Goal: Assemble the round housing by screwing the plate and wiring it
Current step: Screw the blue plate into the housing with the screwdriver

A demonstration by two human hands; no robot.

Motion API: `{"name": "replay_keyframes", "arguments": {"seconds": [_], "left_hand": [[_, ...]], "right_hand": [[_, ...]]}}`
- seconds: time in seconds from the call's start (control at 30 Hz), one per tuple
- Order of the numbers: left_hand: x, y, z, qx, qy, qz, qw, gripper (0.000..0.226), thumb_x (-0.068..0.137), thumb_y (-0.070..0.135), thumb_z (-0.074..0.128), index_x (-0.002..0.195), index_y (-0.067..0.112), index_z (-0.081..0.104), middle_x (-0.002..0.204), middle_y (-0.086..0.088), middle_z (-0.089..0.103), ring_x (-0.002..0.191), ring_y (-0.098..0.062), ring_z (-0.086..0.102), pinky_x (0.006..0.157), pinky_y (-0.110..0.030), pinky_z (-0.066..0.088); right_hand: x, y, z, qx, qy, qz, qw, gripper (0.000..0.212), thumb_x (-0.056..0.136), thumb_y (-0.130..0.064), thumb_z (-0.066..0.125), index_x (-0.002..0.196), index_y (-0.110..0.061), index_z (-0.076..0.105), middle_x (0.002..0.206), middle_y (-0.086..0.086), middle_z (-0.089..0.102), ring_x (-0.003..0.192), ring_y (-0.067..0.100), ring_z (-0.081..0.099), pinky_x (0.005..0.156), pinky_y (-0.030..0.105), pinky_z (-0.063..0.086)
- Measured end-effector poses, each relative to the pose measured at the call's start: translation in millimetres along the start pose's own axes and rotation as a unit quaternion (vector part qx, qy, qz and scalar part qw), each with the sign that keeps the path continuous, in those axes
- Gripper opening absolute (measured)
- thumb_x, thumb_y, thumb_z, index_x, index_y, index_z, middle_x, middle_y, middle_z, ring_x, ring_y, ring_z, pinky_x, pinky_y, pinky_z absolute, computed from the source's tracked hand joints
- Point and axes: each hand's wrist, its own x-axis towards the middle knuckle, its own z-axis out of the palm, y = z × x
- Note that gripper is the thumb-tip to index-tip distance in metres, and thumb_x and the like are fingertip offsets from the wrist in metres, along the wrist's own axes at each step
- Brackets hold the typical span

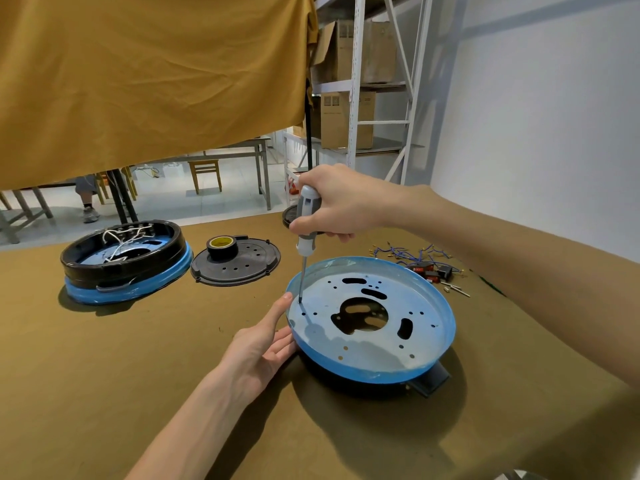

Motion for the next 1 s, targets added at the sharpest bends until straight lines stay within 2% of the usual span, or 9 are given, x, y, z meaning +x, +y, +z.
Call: {"name": "replay_keyframes", "arguments": {"seconds": [0.13, 0.23, 0.33, 0.4, 0.5, 0.63, 0.73, 0.9, 1.0], "left_hand": [[-4.1, 0.9, -0.5, -0.001, -0.011, 0.007, 1.0, 0.064, 0.057, 0.034, 0.095, 0.101, 0.011, 0.055, 0.103, -0.023, 0.07, 0.078, -0.03, 0.078, 0.061, -0.039, 0.064], [-9.0, -1.5, 1.3, 0.026, -0.042, 0.025, 0.998, 0.063, 0.057, 0.029, 0.094, 0.105, 0.011, 0.057, 0.111, -0.02, 0.07, 0.091, -0.029, 0.078, 0.067, -0.037, 0.065], [-13.6, -2.3, 2.3, 0.051, -0.057, 0.042, 0.996, 0.064, 0.057, 0.017, 0.093, 0.11, 0.011, 0.059, 0.116, -0.019, 0.069, 0.103, -0.03, 0.072, 0.067, -0.035, 0.064], [-14.5, -1.6, 2.5, 0.054, -0.057, 0.049, 0.996, 0.054, 0.06, 0.009, 0.09, 0.104, 0.014, 0.058, 0.11, -0.017, 0.066, 0.1, -0.03, 0.07, 0.062, -0.037, 0.062], [-13.4, -2.8, 4.7, 0.032, -0.029, 0.048, 0.998, 0.037, 0.074, -0.001, 0.08, 0.098, 0.014, 0.056, 0.105, -0.016, 0.06, 0.099, -0.033, 0.067, 0.068, -0.04, 0.058], [-13.2, -3.5, 7.3, 0.0, 0.0, 0.056, 0.998, 0.027, 0.08, -0.003, 0.072, 0.1, 0.008, 0.058, 0.109, -0.019, 0.063, 0.106, -0.033, 0.066, 0.078, -0.04, 0.058], [-11.5, -2.3, 7.0, -0.02, 0.02, 0.069, 0.997, 0.022, 0.083, 0.0, 0.072, 0.1, 0.008, 0.06, 0.106, -0.014, 0.062, 0.107, -0.027, 0.064, 0.081, -0.035, 0.057], [-7.4, -6.7, 10.5, -0.006, 0.025, 0.106, 0.994, 0.018, 0.089, 0.012, 0.073, 0.097, 0.017, 0.058, 0.106, -0.005, 0.059, 0.12, -0.024, 0.054, 0.108, -0.04, 0.049], [-4.9, -13.1, 11.5, 0.078, 0.012, 0.155, 0.985, 0.029, 0.094, 0.026, 0.071, 0.117, 0.018, 0.055, 0.109, 0.002, 0.061, 0.114, -0.018, 0.057, 0.096, -0.035, 0.052]], "right_hand": [[-11.0, 5.0, 0.6, 0.045, 0.007, 0.038, 0.998, 0.028, 0.091, -0.03, 0.076, 0.093, -0.005, 0.063, 0.068, 0.011, 0.074, 0.054, 0.023, 0.072, 0.046, 0.027, 0.056], [-26.3, 25.3, -3.8, 0.195, 0.087, 0.106, 0.971, 0.022, 0.089, -0.022, 0.077, 0.091, -0.008, 0.061, 0.069, 0.011, 0.075, 0.057, 0.022, 0.073, 0.048, 0.026, 0.055], [-47.1, 54.3, -10.0, 0.406, 0.144, 0.197, 0.881, 0.022, 0.089, -0.012, 0.074, 0.103, 0.001, 0.062, 0.078, 0.015, 0.077, 0.065, 0.021, 0.075, 0.055, 0.027, 0.059], [-67.2, 74.6, -3.9, 0.524, 0.108, 0.232, 0.812, 0.03, 0.088, -0.005, 0.068, 0.115, 0.006, 0.059, 0.087, 0.016, 0.075, 0.071, 0.022, 0.073, 0.059, 0.028, 0.06], [-96.4, 105.1, 17.2, 0.622, 0.076, 0.254, 0.737, 0.021, 0.081, -0.006, 0.059, 0.101, -0.006, 0.051, 0.08, 0.009, 0.055, 0.06, 0.018, 0.056, 0.051, 0.03, 0.049], [-120.8, 153.9, 53.2, 0.384, 0.258, 0.362, 0.809, 0.012, 0.087, -0.013, 0.067, 0.083, -0.01, 0.057, 0.063, 0.006, 0.05, 0.043, 0.014, 0.043, 0.043, 0.027, 0.038], [-138.6, 189.4, 84.1, 0.127, 0.248, 0.402, 0.873, 0.013, 0.09, -0.018, 0.065, 0.081, -0.009, 0.064, 0.068, 0.011, 0.06, 0.056, 0.022, 0.05, 0.052, 0.031, 0.036], [-149.4, 216.9, 114.9, -0.047, 0.203, 0.46, 0.863, 0.01, 0.091, -0.023, 0.063, 0.1, -0.018, 0.063, 0.093, 0.006, 0.067, 0.081, 0.029, 0.058, 0.067, 0.034, 0.044], [-141.7, 224.5, 118.0, -0.06, 0.206, 0.471, 0.856, 0.011, 0.091, -0.024, 0.064, 0.097, -0.014, 0.063, 0.094, 0.008, 0.066, 0.079, 0.03, 0.057, 0.066, 0.034, 0.044]]}}
